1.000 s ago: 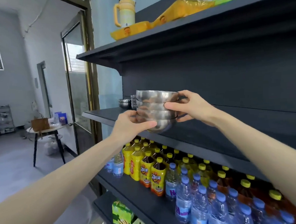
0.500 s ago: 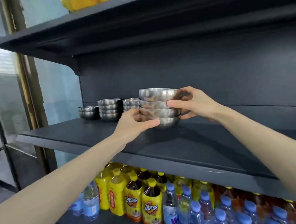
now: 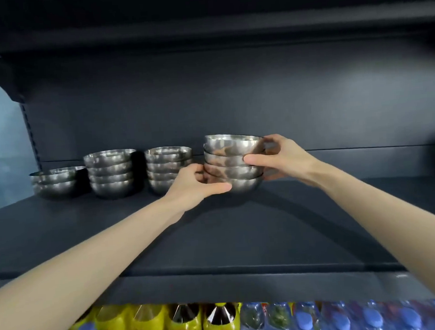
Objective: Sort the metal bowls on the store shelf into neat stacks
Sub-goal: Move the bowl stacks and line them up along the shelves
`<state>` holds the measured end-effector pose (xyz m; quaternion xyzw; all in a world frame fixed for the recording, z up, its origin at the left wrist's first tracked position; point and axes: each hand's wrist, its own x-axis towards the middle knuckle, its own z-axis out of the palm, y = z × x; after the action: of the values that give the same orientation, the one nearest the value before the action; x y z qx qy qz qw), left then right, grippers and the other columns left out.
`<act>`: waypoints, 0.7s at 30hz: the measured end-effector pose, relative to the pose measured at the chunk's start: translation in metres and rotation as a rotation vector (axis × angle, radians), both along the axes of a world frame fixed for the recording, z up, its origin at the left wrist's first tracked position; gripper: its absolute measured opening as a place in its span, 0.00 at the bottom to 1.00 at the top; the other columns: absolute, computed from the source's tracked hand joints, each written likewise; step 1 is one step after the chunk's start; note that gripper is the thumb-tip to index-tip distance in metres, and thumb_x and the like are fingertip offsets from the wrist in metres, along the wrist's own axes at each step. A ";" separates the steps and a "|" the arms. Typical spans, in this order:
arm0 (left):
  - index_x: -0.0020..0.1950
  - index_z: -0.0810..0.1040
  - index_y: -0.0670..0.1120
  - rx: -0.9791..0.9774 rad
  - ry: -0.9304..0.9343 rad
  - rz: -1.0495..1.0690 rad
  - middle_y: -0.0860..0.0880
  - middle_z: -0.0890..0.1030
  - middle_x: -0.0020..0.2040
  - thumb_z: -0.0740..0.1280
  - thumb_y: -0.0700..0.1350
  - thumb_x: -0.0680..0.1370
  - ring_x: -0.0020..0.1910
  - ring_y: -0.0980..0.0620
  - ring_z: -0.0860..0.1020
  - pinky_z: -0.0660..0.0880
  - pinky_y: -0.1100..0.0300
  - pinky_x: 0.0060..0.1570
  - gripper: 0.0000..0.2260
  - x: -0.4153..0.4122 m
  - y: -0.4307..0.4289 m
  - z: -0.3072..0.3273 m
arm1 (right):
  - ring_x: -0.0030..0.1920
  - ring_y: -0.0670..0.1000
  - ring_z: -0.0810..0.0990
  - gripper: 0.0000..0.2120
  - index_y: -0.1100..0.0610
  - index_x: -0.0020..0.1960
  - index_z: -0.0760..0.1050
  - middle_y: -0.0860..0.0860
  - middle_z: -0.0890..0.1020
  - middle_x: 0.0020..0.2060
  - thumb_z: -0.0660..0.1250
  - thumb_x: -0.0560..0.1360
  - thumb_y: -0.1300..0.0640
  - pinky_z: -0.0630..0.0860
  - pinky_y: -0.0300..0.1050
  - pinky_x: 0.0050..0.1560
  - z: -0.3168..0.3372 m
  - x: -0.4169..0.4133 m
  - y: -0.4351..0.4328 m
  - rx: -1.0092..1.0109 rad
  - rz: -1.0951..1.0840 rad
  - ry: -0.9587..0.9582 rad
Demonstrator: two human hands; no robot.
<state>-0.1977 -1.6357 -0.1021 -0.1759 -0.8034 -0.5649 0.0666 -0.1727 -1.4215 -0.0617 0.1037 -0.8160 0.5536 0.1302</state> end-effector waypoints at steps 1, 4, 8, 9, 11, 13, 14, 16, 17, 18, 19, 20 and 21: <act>0.54 0.78 0.46 -0.013 -0.008 -0.002 0.48 0.85 0.49 0.79 0.46 0.65 0.52 0.53 0.82 0.75 0.56 0.60 0.20 -0.007 -0.001 -0.001 | 0.47 0.47 0.85 0.31 0.52 0.64 0.68 0.48 0.82 0.52 0.77 0.66 0.51 0.83 0.49 0.46 -0.001 -0.006 -0.001 -0.007 -0.004 -0.009; 0.56 0.77 0.45 -0.016 -0.034 -0.014 0.46 0.84 0.52 0.79 0.45 0.66 0.53 0.51 0.81 0.74 0.60 0.57 0.22 -0.025 -0.002 -0.003 | 0.46 0.47 0.85 0.28 0.53 0.62 0.69 0.49 0.83 0.52 0.77 0.67 0.52 0.82 0.47 0.44 -0.003 -0.022 -0.003 0.000 0.000 -0.034; 0.57 0.76 0.44 -0.006 -0.042 -0.002 0.46 0.83 0.50 0.79 0.45 0.67 0.48 0.55 0.80 0.73 0.69 0.45 0.22 -0.045 0.003 -0.007 | 0.46 0.49 0.85 0.25 0.53 0.60 0.69 0.50 0.82 0.51 0.76 0.68 0.54 0.83 0.48 0.44 -0.003 -0.045 -0.001 0.013 0.016 -0.058; 0.57 0.76 0.44 -0.009 -0.048 -0.005 0.47 0.83 0.49 0.79 0.45 0.67 0.45 0.57 0.80 0.72 0.70 0.43 0.22 -0.050 0.004 -0.007 | 0.45 0.50 0.85 0.25 0.54 0.61 0.69 0.50 0.82 0.51 0.76 0.68 0.54 0.82 0.49 0.45 -0.004 -0.050 0.000 0.018 0.023 -0.065; 0.57 0.76 0.43 -0.010 -0.057 -0.006 0.49 0.82 0.46 0.79 0.45 0.67 0.42 0.59 0.79 0.72 0.71 0.42 0.22 -0.059 0.006 -0.008 | 0.45 0.50 0.85 0.27 0.55 0.63 0.69 0.50 0.83 0.51 0.76 0.68 0.54 0.82 0.49 0.45 -0.005 -0.061 0.002 0.025 0.036 -0.075; 0.58 0.76 0.42 -0.015 -0.058 0.003 0.49 0.81 0.47 0.78 0.44 0.67 0.42 0.57 0.78 0.72 0.71 0.42 0.22 -0.068 0.009 -0.009 | 0.46 0.51 0.85 0.29 0.55 0.65 0.68 0.50 0.83 0.52 0.76 0.68 0.55 0.82 0.50 0.47 -0.005 -0.071 0.006 0.027 0.043 -0.082; 0.57 0.77 0.42 -0.016 -0.058 0.007 0.48 0.81 0.47 0.78 0.44 0.67 0.43 0.57 0.78 0.72 0.71 0.42 0.22 -0.071 0.011 -0.011 | 0.46 0.51 0.85 0.30 0.55 0.65 0.68 0.50 0.83 0.52 0.77 0.68 0.54 0.82 0.51 0.48 -0.005 -0.076 0.008 0.033 0.048 -0.085; 0.57 0.77 0.42 -0.013 -0.060 0.012 0.48 0.82 0.48 0.78 0.44 0.68 0.44 0.56 0.78 0.72 0.71 0.43 0.21 -0.077 0.014 -0.014 | 0.47 0.49 0.85 0.31 0.54 0.66 0.67 0.49 0.83 0.53 0.77 0.67 0.54 0.82 0.50 0.48 -0.006 -0.083 0.011 0.053 0.054 -0.086; 0.56 0.77 0.42 -0.012 -0.063 0.013 0.48 0.82 0.48 0.78 0.43 0.68 0.44 0.56 0.79 0.72 0.70 0.43 0.20 -0.079 0.015 -0.015 | 0.48 0.48 0.85 0.32 0.54 0.66 0.67 0.49 0.83 0.53 0.77 0.67 0.54 0.82 0.49 0.48 -0.007 -0.085 0.011 0.063 0.055 -0.085; 0.56 0.77 0.42 -0.012 -0.067 0.011 0.48 0.82 0.47 0.78 0.43 0.68 0.44 0.56 0.79 0.71 0.70 0.42 0.20 -0.080 0.016 -0.016 | 0.48 0.48 0.85 0.33 0.54 0.67 0.66 0.49 0.83 0.53 0.77 0.67 0.53 0.82 0.49 0.48 -0.008 -0.088 0.012 0.070 0.056 -0.087; 0.56 0.77 0.42 -0.013 -0.070 0.009 0.49 0.81 0.46 0.78 0.43 0.68 0.43 0.56 0.79 0.71 0.70 0.42 0.20 -0.082 0.017 -0.017 | 0.48 0.48 0.85 0.33 0.54 0.67 0.66 0.49 0.83 0.53 0.77 0.67 0.53 0.82 0.49 0.48 -0.010 -0.090 0.013 0.072 0.058 -0.090; 0.56 0.77 0.42 -0.018 -0.073 0.008 0.50 0.81 0.45 0.78 0.43 0.68 0.43 0.56 0.78 0.71 0.70 0.42 0.19 -0.083 0.017 -0.019 | 0.49 0.48 0.85 0.34 0.54 0.67 0.66 0.49 0.83 0.53 0.77 0.67 0.53 0.82 0.50 0.49 -0.013 -0.092 0.013 0.072 0.059 -0.096; 0.56 0.77 0.42 -0.028 -0.074 0.009 0.51 0.81 0.44 0.78 0.43 0.68 0.43 0.57 0.78 0.71 0.70 0.42 0.19 -0.085 0.017 -0.021 | 0.49 0.48 0.84 0.34 0.54 0.67 0.66 0.48 0.83 0.52 0.78 0.66 0.53 0.82 0.50 0.50 -0.015 -0.093 0.013 0.071 0.058 -0.102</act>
<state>-0.2822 -1.6190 -0.1235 -0.1522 -0.8139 -0.5595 0.0367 -0.2657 -1.4087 -0.0768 0.1035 -0.8372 0.5326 0.0685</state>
